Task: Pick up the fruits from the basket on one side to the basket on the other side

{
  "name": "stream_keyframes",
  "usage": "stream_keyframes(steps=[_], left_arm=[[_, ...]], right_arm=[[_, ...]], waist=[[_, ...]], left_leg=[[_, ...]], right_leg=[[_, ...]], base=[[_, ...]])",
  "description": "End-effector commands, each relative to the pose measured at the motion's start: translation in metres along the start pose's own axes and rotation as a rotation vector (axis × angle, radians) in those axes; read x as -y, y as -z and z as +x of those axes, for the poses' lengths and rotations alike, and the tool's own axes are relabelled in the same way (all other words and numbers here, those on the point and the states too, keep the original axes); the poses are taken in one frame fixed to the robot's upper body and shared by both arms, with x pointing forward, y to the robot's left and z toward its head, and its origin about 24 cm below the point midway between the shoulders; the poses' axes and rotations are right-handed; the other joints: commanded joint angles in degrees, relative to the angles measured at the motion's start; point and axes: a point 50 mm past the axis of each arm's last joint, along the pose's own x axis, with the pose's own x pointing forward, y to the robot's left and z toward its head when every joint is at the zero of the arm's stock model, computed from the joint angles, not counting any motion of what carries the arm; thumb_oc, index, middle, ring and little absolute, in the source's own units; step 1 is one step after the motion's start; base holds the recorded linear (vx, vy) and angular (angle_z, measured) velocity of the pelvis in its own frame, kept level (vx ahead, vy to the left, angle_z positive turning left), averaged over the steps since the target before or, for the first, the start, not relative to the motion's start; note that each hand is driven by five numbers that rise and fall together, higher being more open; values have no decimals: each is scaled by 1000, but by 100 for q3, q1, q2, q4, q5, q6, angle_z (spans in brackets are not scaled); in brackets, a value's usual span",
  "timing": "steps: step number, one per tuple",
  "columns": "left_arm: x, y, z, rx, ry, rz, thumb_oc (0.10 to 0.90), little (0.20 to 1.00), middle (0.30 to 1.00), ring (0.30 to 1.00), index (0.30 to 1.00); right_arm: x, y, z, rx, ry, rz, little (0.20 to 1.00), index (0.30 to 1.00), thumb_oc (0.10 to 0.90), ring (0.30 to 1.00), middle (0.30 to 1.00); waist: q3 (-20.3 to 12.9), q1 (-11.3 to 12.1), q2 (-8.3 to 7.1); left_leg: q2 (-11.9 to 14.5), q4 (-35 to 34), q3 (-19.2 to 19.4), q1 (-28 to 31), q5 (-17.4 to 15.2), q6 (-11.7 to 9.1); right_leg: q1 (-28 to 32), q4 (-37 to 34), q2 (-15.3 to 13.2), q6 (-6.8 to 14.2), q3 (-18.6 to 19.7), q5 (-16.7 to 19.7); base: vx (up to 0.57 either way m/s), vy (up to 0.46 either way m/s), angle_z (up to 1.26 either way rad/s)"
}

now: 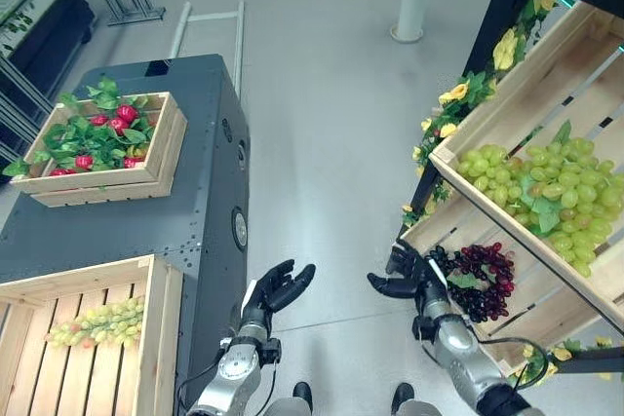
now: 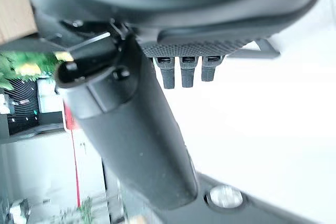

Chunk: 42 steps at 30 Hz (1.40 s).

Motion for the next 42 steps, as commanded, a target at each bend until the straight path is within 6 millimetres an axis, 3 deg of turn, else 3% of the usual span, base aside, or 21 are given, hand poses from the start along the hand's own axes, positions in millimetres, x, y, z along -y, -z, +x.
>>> stream_keyframes(steps=[1, 11, 20, 22, 23, 24, 26, 29, 32, 33, 36, 40, 42], left_arm=[[1, -32, 11, 152, -4, 20, 800, 900, 900, 900, 900], [-2, -32, 13, 145, 7, 95, 800, 900, 900, 900, 900], [-4, -20, 18, 29, 29, 136, 800, 900, 900, 900, 900], [0, -20, 18, 25, 51, 161, 800, 900, 900, 900, 900], [0, -20, 18, 25, 53, 162, 800, 900, 900, 900, 900], [1, -20, 18, 25, 66, 172, 800, 900, 900, 900, 900], [2, -18, 16, 19, 96, 205, 800, 900, 900, 900, 900], [3, -18, 16, 4, 159, 266, 800, 900, 900, 900, 900], [10, -31, 24, 46, 210, 270, 800, 900, 900, 900, 900], [16, -38, 30, 62, 230, 267, 800, 900, 900, 900, 900], [17, -38, 31, 59, 210, 224, 800, 900, 900, 900, 900], [21, -27, 20, 49, 214, 163, 800, 900, 900, 900, 900], [26, -21, 16, 35, 225, 140, 800, 900, 900, 900, 900]], right_arm=[[-29, -42, 6, 216, -191, 33, 900, 900, 800, 900, 900], [-46, -30, 5, 151, -257, 65, 900, 900, 800, 900, 900], [-55, -30, 14, 104, -274, 56, 900, 900, 800, 900, 900], [-52, -26, 14, 89, -251, 62, 900, 900, 800, 900, 900], [-51, -26, 14, 88, -250, 62, 900, 900, 800, 900, 900], [-49, -24, 13, 88, -241, 67, 900, 900, 800, 900, 900], [-44, -22, 10, 85, -225, 77, 900, 900, 800, 900, 900], [-41, -26, 7, 102, -198, 107, 900, 900, 800, 900, 900], [-34, -36, 13, 138, -183, 113, 900, 900, 800, 900, 900], [-24, -38, 21, 124, -135, 109, 900, 900, 800, 900, 900], [-19, -36, 26, 98, -134, 105, 900, 900, 800, 900, 900], [-10, -27, 18, 74, -137, 87, 900, 900, 800, 900, 900], [-4, -22, 13, 67, -108, 81, 900, 900, 800, 900, 900]], waist=[[-101, 140, -51], [-149, 489, -38], [-269, 588, 32], [-260, 570, 76], [-260, 569, 73], [-203, 515, 115], [-92, 414, 184], [10, 103, 161], [90, -184, 93], [44, -271, 60], [-15, -191, -2], [-118, -45, -205], [-117, -26, -300]], left_leg=[[-248, -318, -49, -143, -127, 141], [-386, -324, -296, -158, -151, 311], [-550, -304, -390, -60, -224, 478], [-755, -243, -547, -82, -255, 674], [-775, -235, -556, -90, -256, 689], [-860, -206, -688, -95, -253, 761], [-927, -211, -912, -47, -241, 794], [-953, -70, -1405, -120, -208, 720], [-1057, 13, -1861, -163, -337, 648], [-1130, 110, -2207, -322, -345, 665], [-1059, 199, -2192, -362, -319, 597], [-797, 507, -1878, -417, -404, 413], [-717, 997, -1439, -652, -459, 312]], right_leg=[[106, -195, -38, -205, -172, -40], [130, 115, -289, -146, -504, -72], [154, 515, -475, -96, -496, -18], [-79, 1574, -792, -43, -300, 248], [-123, 1667, -823, -35, -271, 260], [-480, 2412, -896, -36, -17, 436], [-1011, 3308, -770, -123, 359, 412], [-1499, 2620, 82, -293, 1130, 435], [-1639, 1025, 717, -278, 1866, 416], [-1525, 1078, 1004, -387, 2296, 58], [-1171, 797, 854, -395, 2011, -4], [-434, 262, 759, -532, 1701, -103], [-261, 174, 687, -619, 1428, -148]], base=[[-16, 74, 24], [28, 65, 24], [60, 81, 8], [98, 213, 2], [62, 155, 11], [37, 95, 17], [89, 41, 38], [78, -193, 79], [105, -343, 124], [96, -292, 126], [195, -273, 166], [206, -238, 64], [132, -119, 3]])
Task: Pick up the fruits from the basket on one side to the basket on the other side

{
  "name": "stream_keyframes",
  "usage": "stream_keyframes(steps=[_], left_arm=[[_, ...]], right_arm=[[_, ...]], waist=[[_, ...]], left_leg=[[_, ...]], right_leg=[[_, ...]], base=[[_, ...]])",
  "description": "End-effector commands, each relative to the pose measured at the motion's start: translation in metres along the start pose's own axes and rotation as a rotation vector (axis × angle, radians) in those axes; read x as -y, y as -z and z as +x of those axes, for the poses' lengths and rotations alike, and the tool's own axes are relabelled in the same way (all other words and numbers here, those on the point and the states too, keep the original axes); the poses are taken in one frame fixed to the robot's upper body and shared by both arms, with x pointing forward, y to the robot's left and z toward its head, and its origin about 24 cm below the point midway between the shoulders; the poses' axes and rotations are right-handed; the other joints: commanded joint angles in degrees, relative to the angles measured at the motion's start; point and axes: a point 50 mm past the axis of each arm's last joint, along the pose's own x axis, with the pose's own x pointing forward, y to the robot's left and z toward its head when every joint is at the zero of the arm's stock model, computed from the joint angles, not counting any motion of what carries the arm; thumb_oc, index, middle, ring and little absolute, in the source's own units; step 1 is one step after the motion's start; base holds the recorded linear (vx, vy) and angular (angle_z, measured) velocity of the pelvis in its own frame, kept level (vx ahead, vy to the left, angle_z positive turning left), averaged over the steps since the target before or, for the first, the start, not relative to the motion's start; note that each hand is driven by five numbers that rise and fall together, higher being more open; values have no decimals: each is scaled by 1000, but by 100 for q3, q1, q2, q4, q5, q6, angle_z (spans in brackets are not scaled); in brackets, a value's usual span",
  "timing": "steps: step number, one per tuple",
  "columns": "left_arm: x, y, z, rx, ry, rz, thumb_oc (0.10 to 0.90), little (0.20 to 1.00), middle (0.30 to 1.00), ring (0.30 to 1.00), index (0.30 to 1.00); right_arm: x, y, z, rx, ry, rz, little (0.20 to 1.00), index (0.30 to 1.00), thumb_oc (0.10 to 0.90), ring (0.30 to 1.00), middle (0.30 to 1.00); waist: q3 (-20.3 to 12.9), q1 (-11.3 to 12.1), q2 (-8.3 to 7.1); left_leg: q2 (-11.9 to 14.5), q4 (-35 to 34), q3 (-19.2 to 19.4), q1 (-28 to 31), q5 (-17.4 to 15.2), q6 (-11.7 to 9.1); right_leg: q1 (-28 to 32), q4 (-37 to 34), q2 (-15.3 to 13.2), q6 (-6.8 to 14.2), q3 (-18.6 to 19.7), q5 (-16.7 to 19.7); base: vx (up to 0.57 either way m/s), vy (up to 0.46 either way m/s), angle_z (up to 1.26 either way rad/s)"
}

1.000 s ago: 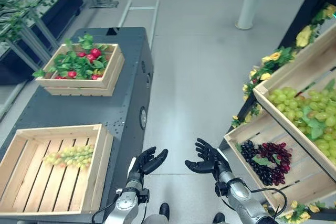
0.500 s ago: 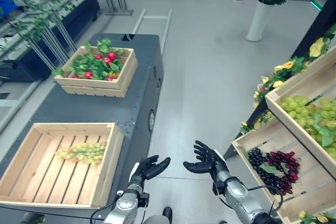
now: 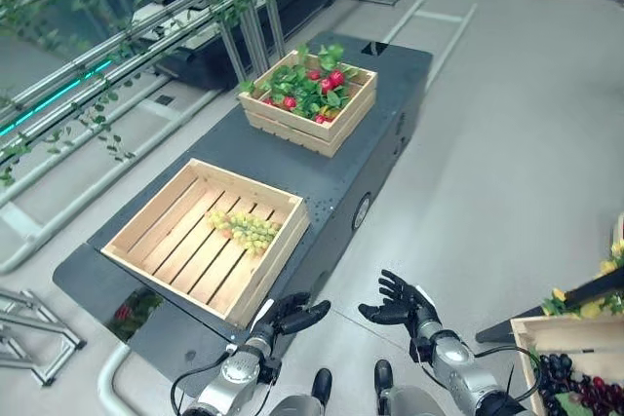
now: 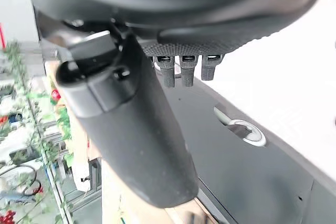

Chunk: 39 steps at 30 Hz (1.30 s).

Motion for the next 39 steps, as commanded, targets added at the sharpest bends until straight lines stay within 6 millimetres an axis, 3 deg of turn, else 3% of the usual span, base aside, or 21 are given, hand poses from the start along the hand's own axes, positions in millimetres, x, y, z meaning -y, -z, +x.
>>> stream_keyframes(steps=[1, 4, 5, 6, 7, 8, 10, 16, 19, 21, 22, 24, 25, 28, 29, 30, 31, 34, 35, 36, 39], left_arm=[[11, -61, 13, 259, 54, -32, 800, 900, 900, 900, 900], [22, -67, 14, 275, 146, 38, 800, 900, 900, 900, 900], [27, -73, 15, 285, 185, 76, 800, 900, 900, 900, 900], [33, -77, 16, 303, 202, 110, 800, 900, 900, 900, 900], [34, -78, 16, 305, 199, 118, 800, 900, 900, 900, 900], [36, -82, 17, 331, 162, 162, 800, 900, 900, 900, 900], [33, -91, 18, 363, 147, 137, 800, 900, 900, 900, 900], [25, -104, 14, 444, 132, 125, 800, 900, 900, 900, 900], [22, -107, 10, 474, 137, 119, 800, 900, 900, 900, 900], [18, -110, 7, 504, 146, 132, 800, 900, 900, 900, 900], [15, -114, 4, 533, 153, 153, 800, 900, 900, 900, 900], [15, -117, 2, 562, 162, 189, 800, 900, 900, 900, 900], [16, -121, 0, 587, 163, 230, 800, 900, 900, 900, 900], [16, -128, -2, 617, 154, 267, 800, 900, 900, 900, 900], [16, -144, -4, 685, 115, 285, 800, 900, 900, 900, 900], [16, -144, -4, 686, 115, 285, 800, 900, 900, 900, 900], [18, -164, -6, 782, 71, 327, 800, 900, 900, 900, 900], [17, -176, -13, 866, 71, 335, 800, 900, 900, 900, 900], [15, -177, -14, 875, 74, 312, 800, 900, 900, 900, 900], [9, -184, -24, 917, 106, 230, 800, 900, 900, 900, 900], [5, -188, -32, 975, 122, 126, 800, 900, 900, 900, 900]], right_arm=[[-9, -44, 2, 229, -61, 48, 900, 900, 800, 900, 900], [5, -43, -6, 270, 34, 107, 900, 900, 800, 900, 900], [9, -44, -8, 287, 76, 137, 900, 900, 800, 900, 900], [10, -47, -7, 304, 101, 156, 900, 900, 800, 900, 900], [11, -46, -6, 301, 106, 158, 900, 900, 800, 900, 900], [13, -44, -4, 279, 131, 185, 900, 900, 800, 900, 900], [8, -45, -4, 284, 129, 209, 900, 900, 800, 900, 900], [2, -37, -8, 290, 150, 214, 900, 900, 800, 900, 900], [-1, -38, -8, 300, 153, 217, 900, 900, 800, 900, 900], [-6, -38, -10, 312, 157, 233, 900, 900, 800, 900, 900], [-5, -41, -13, 336, 159, 244, 900, 900, 800, 900, 900], [-1, -42, -15, 349, 175, 256, 900, 900, 800, 900, 900], [2, -42, -17, 354, 191, 272, 900, 900, 800, 900, 900], [3, -42, -18, 363, 204, 282, 900, 900, 800, 900, 900], [0, -51, -15, 396, 203, 279, 900, 900, 800, 900, 900], [0, -51, -15, 396, 203, 279, 900, 900, 800, 900, 900], [-2, -63, -10, 434, 204, 274, 900, 900, 800, 900, 900], [1, -69, -8, 442, 234, 268, 900, 900, 800, 900, 900], [1, -67, -7, 418, 249, 260, 900, 900, 800, 900, 900], [0, -68, -11, 431, 250, 251, 900, 900, 800, 900, 900], [10, -72, -13, 454, 255, 240, 900, 900, 800, 900, 900]], waist=[[-75, -150, -388], [-1, -397, -404], [11, -503, -374], [23, -577, -311], [10, -570, -286], [-35, -549, -200], [-79, -552, -130], [-213, -477, -90], [-205, -435, -53], [-141, -422, -37], [55, -465, 15], [235, -522, -2], [369, -593, -19], [463, -688, -18], [520, -724, -20], [520, -723, -16], [573, -753, -15], [505, -754, -57], [479, -752, -82], [491, -687, -168], [456, -617, -203]], left_leg=[[-362, 1230, 768, -355, -603, 146], [456, 1940, 2528, -711, -462, -172], [666, 1607, 3022, -690, -343, -255], [632, 1008, 3221, -563, -363, -223], [559, 799, 3115, -506, -360, -202], [297, 241, 2758, -324, -265, -163], [164, -208, 2644, -96, -161, -103], [-64, -285, 2483, 131, -330, 84], [-110, -386, 2433, 226, -373, 191], [-175, -400, 2457, 219, -389, 335], [-194, -338, 2493, 203, -428, 438], [-254, -286, 2426, 234, -469, 491], [-286, -274, 2246, 302, -489, 487], [-271, -288, 2068, 412, -513, 447], [-162, -246, 2055, 393, -565, 396], [-157, -244, 2055, 392, -567, 394], [-116, -228, 1832, 357, -703, 399], [-20, -4, 1653, 252, -791, 345], [31, 163, 1646, 198, -812, 316], [187, 441, 1719, 175, -826, 218], [291, 356, 1625, 175, -686, 111]], right_leg=[[877, -620, -467, 147, -399, -58], [1091, -642, -520, 25, -1272, -297], [1096, -618, -562, 53, -1527, -342], [1056, -566, -622, 112, -1688, -368], [1049, -584, -624, 140, -1668, -349], [1040, -661, -614, 244, -1572, -258], [1035, -716, -590, 281, -1564, -247], [1074, -678, -653, 315, -1613, -301], [1033, -267, -742, 355, -1613, -524], [665, 876, -1000, 493, -1649, -487], [31, 2405, -1390, 556, -1578, -273], [-318, 3110, -1514, 592, -1394, -132], [-497, 3009, -1413, 625, -1184, 34], [-539, 2451, -1205, 626, -1019, 104], [-535, 773, -1169, 570, -839, 505], [-527, 756, -1162, 569, -841, 516], [-536, -225, -1143, 621, -335, 752], [-301, -393, -1083, 665, -109, 577], [-247, -256, -1093, 669, -183, 460], [-124, -33, -1184, 634, -528, 320], [92, -194, -1098, 532, -701, 247]], base=[[73, -110, 22], [37, -131, 127], [-43, 9, 183], [-24, 85, 133], [54, 206, 139], [85, 192, 87], [129, 190, 18], [133, 151, 14], [107, 146, 27], [65, 242, 6], [-9, 214, 0], [46, 91, 33], [82, -36, 55], [102, -175, 55], [65, -232, 40], [124, -423, 38], [100, -274, 28], [171, -326, 74], [289, -415, 130], [259, -353, 97], [212, -205, 71]])
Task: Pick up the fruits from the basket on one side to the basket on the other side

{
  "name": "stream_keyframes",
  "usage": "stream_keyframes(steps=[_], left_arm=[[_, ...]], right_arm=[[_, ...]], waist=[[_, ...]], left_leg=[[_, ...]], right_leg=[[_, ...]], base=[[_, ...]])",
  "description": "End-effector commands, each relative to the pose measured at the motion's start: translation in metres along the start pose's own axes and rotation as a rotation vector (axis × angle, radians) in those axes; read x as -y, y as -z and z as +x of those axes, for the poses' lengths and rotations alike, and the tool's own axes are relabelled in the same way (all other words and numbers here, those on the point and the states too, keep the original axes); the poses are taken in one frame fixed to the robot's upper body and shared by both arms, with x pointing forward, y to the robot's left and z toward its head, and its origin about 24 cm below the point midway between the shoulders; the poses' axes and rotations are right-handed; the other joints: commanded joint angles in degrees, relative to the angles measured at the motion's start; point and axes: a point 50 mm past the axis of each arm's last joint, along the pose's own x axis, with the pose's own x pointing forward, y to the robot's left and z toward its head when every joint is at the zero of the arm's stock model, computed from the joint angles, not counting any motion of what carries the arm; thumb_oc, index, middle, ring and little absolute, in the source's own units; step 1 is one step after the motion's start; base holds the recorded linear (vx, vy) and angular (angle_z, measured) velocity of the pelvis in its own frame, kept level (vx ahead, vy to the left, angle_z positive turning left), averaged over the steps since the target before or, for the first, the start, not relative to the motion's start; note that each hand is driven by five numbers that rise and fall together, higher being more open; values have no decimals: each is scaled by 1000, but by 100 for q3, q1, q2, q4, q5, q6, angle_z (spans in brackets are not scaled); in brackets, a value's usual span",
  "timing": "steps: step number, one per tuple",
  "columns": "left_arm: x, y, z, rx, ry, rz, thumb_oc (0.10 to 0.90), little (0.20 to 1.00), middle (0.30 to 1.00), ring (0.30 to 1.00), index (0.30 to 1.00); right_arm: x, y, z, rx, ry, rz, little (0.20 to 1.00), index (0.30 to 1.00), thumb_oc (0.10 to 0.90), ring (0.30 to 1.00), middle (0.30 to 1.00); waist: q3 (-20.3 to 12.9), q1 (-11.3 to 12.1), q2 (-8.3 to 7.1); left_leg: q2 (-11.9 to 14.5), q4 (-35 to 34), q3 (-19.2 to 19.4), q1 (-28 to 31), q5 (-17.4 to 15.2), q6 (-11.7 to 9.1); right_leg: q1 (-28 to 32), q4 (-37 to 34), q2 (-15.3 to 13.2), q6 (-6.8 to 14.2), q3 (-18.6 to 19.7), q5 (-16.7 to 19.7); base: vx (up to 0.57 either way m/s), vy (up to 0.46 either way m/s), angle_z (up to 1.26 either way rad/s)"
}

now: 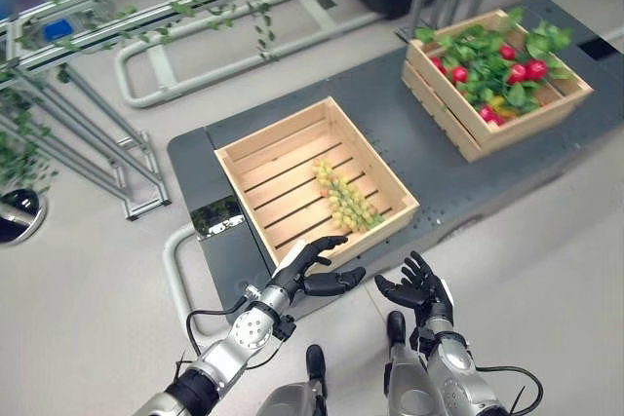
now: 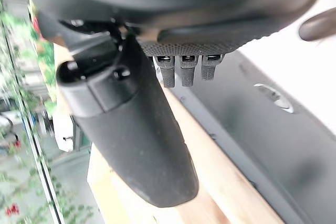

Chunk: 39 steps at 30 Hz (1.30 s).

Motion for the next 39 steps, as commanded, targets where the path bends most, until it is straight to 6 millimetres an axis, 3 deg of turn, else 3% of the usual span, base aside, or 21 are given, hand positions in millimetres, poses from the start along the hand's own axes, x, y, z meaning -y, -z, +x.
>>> stream_keyframes(steps=[1, 4, 9, 12, 14, 16, 19, 23, 26, 28, 29, 39], left_arm=[[-16, -70, 14, 400, -46, -101, 800, 900, 900, 900, 900], [-26, -88, 16, 503, -110, -141, 800, 900, 900, 900, 900], [-66, -135, 7, 759, -319, -286, 800, 900, 900, 900, 900], [-81, -155, 1, 882, -475, -296, 800, 900, 900, 900, 900], [-92, -175, 1, 972, -660, -206, 800, 900, 900, 900, 900], [-105, -188, 9, 988, -840, -4, 800, 900, 900, 900, 900], [-146, -210, 22, 942, -1014, 239, 800, 900, 900, 900, 900], [-172, -215, 28, 856, -1144, 473, 800, 900, 900, 900, 900], [-193, -218, 38, 717, -1138, 683, 800, 900, 900, 900, 900], [-195, -217, 39, 696, -1131, 738, 800, 900, 900, 900, 900], [-199, -220, 42, 638, -1086, 942, 800, 900, 900, 900, 900], [-212, -233, 56, 429, -864, 1593, 800, 900, 900, 900, 900]], right_arm=[[-2, -60, 14, 280, -27, 38, 900, 900, 800, 900, 900], [-2, -73, 18, 315, -30, 33, 900, 900, 800, 900, 900], [-7, -84, 18, 353, -65, 16, 900, 900, 800, 900, 900], [-11, -90, 20, 375, -83, -6, 900, 900, 800, 900, 900], [-16, -98, 22, 406, -100, -38, 900, 900, 800, 900, 900], [-22, -109, 26, 430, -125, -72, 900, 900, 800, 900, 900], [-22, -131, 29, 484, -165, -118, 900, 900, 800, 900, 900], [-18, -147, 29, 536, -191, -164, 900, 900, 800, 900, 900], [-15, -164, 34, 576, -203, -199, 900, 900, 800, 900, 900], [-13, -168, 35, 585, -205, -204, 900, 900, 800, 900, 900], [-10, -177, 36, 612, -209, -212, 900, 900, 800, 900, 900], [-14, -206, 43, 640, -242, -240, 900, 900, 800, 900, 900]], waist=[[-265, 89, -8], [-189, 123, 50], [18, 58, 167], [141, 7, 214], [270, -53, 250], [379, -143, 294], [583, -335, 368], [791, -465, 390], [1046, -526, 361], [1110, -535, 350], [1126, -540, 344], [1126, -588, 341]], left_leg=[[347, 429, 90, -67, -557, -11], [362, 303, 44, -212, -437, -81], [357, 253, 33, -313, -418, -142], [338, 320, 45, -391, -434, -159], [301, 461, 31, -530, -450, -170], [294, 622, 94, -689, -475, -194], [267, 933, 208, -1025, -519, -229], [237, 1235, 339, -1358, -571, -242], [252, 1528, 436, -1653, -628, -245], [256, 1606, 449, -1722, -650, -244], [264, 1791, 482, -2043, -679, -240], [351, 2268, 604, -3130, -638, -243]], right_leg=[[65, 495, 62, -101, -127, -636], [-11, 489, 93, -164, -209, -696], [-270, 776, 56, -212, -232, -883], [-386, 906, 40, -228, -197, -945], [-551, 1084, 28, -243, -151, -1002], [-759, 1296, 9, -275, -120, -1084], [-1154, 1628, -14, -330, -20, -1201], [-1441, 1795, 13, -371, 88, -1254], [-1684, 2003, 43, -409, 131, -1309], [-1730, 2047, 48, -415, 140, -1325], [-1982, 2148, 57, -433, 162, -1345], [-2841, 2360, 89, -469, 232, -1305]], base=[[84, -69, 3], [-18, -6, -16], [-17, 36, 0], [-43, 67, 2], [-103, 105, 6], [-95, 105, 2], [-95, 117, -6], [-79, 89, -11], [-79, 39, -10], [-47, 20, -4], [-40, 24, -9], [-24, 33, 2]])
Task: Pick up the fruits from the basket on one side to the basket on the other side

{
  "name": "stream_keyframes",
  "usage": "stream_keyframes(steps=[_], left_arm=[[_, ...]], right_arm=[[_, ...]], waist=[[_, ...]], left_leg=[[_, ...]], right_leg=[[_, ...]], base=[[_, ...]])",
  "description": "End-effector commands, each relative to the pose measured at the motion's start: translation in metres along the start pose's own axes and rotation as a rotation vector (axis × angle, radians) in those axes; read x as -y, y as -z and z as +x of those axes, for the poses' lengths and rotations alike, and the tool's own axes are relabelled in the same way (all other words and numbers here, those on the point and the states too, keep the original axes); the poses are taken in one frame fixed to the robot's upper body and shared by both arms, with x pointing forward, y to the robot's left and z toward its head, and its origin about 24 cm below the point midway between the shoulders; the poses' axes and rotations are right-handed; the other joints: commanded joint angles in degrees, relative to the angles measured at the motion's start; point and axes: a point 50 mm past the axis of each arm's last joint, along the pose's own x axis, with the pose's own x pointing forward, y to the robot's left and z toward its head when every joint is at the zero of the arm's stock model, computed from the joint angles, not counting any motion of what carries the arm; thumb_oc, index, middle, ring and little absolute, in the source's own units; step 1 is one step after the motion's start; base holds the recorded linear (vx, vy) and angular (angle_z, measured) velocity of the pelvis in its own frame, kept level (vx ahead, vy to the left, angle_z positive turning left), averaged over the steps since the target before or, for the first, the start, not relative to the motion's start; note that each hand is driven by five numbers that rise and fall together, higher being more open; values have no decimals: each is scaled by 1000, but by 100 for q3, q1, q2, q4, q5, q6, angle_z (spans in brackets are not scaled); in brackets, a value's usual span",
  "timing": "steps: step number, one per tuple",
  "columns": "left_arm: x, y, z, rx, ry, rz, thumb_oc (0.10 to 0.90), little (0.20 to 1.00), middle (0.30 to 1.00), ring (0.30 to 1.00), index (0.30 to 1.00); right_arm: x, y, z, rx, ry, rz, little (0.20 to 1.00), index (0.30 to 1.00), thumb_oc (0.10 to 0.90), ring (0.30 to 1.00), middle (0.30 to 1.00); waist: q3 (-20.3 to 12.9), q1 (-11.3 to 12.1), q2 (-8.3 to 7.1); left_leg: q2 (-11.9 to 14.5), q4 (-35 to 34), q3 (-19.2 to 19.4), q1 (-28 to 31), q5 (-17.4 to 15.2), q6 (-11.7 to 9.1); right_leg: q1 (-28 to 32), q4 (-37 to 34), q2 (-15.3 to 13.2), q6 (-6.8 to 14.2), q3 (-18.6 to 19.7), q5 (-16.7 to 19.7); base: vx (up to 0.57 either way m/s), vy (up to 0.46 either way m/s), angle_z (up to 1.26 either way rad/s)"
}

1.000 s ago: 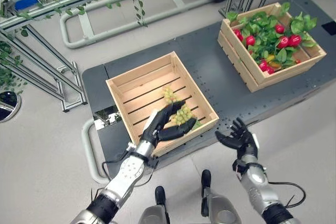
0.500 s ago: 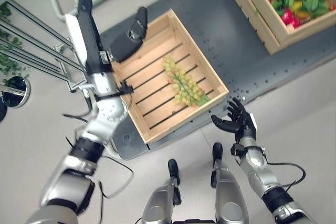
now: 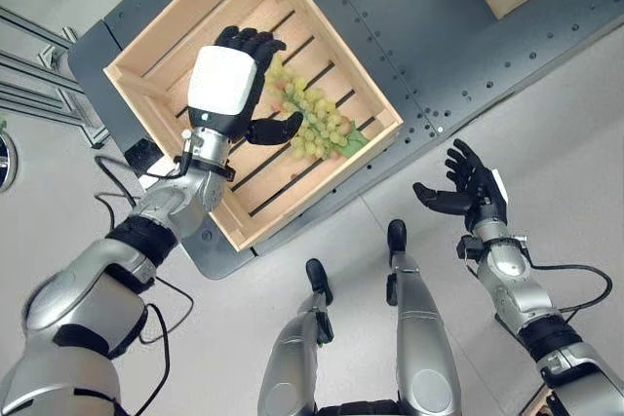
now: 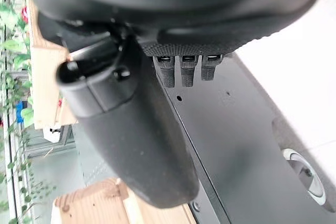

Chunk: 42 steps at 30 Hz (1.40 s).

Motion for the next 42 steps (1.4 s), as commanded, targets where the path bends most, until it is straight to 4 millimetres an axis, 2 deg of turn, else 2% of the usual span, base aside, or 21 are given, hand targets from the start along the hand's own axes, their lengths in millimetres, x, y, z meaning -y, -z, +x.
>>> stream_keyframes(steps=[1, 5, 8, 16, 23, 28, 31, 37, 42], left_arm=[[-59, 42, 25, -28, -121, 239, 800, 900, 900, 900, 900], [-52, 50, 22, -8, 12, 436, 800, 900, 900, 900, 900], [-51, 49, 23, 54, 58, 556, 800, 900, 900, 900, 900], [-52, 39, 32, 196, 135, 695, 800, 900, 900, 900, 900], [-66, 26, 45, 312, 30, 755, 800, 900, 900, 900, 900], [-68, 24, 47, 347, -30, 744, 800, 900, 900, 900, 900], [-63, 23, 44, 395, -22, 743, 800, 900, 900, 900, 900], [-72, 19, 35, 525, -246, 683, 800, 900, 900, 900, 900], [-72, 16, 25, 607, -288, 638, 800, 900, 900, 900, 900]], right_arm=[[-13, -29, 6, 156, -92, 55, 900, 900, 800, 900, 900], [-16, -32, 8, 159, -101, 54, 900, 900, 800, 900, 900], [-16, -35, 11, 160, -103, 62, 900, 900, 800, 900, 900], [-19, -38, 14, 165, -104, 88, 900, 900, 800, 900, 900], [-20, -37, 16, 156, -93, 102, 900, 900, 800, 900, 900], [-23, -33, 15, 143, -92, 111, 900, 900, 800, 900, 900], [-24, -30, 14, 133, -92, 113, 900, 900, 800, 900, 900], [-27, -25, 9, 118, -96, 115, 900, 900, 800, 900, 900], [-27, -23, 7, 111, -103, 101, 900, 900, 800, 900, 900]], waist=[[-72, -58, -209], [-72, -60, -250], [-72, -47, -303], [-72, -37, -427], [-72, -37, -519], [-72, -49, -574], [-72, -45, -610], [-72, -16, -625], [-72, 37, -593]], left_leg=[[185, 1325, 132, -763, -648, 13], [223, 1389, 139, -979, -610, -3], [261, 1436, 156, -1093, -594, -9], [336, 1600, 124, -1329, -594, -44], [358, 1665, 95, -1610, -554, -56], [373, 1668, 100, -1697, -544, -56], [375, 1712, 62, -1775, -554, -67], [363, 1757, 35, -1918, -542, -56], [335, 1810, -16, -1970, -560, -65]], right_leg=[[180, 478, -1, -55, -109, -803], [71, 412, 28, -31, -137, -765], [30, 378, 41, -26, -171, -741], [-38, 315, 51, 2, -271, -692], [-213, 219, 84, 18, -291, -590], [-278, 174, 119, 31, -307, -563], [-312, 155, 130, 49, -318, -549], [-422, 130, 125, 58, -322, -498], [-452, 165, 92, 60, -341, -502]], base=[[-12, -6, 4], [0, -1, 1], [0, -13, -1], [11, -41, -1], [6, -10, 1], [3, -4, -1], [10, -18, -6], [7, -9, -2], [0, 0, 0]])
